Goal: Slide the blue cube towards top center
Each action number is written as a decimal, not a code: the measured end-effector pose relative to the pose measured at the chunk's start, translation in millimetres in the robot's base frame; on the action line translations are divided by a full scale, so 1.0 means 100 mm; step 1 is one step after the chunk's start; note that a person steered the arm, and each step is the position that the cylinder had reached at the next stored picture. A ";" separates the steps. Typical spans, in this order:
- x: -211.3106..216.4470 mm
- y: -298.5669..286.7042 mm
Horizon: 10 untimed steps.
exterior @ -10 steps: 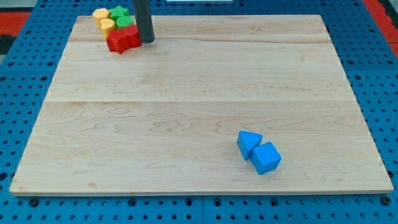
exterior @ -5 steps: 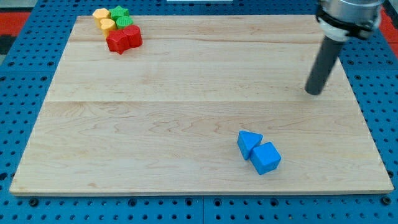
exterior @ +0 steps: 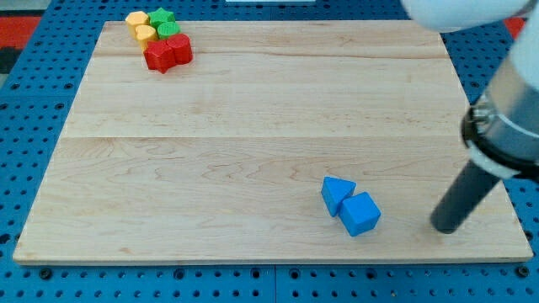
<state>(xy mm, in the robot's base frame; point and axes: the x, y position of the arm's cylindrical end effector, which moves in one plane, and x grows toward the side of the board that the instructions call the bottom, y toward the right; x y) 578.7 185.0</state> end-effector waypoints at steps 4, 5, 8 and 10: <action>0.00 -1.33; 0.00 -1.68; -0.71 -2.32; -1.35 -2.27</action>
<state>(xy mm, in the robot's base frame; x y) 443.3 -41.5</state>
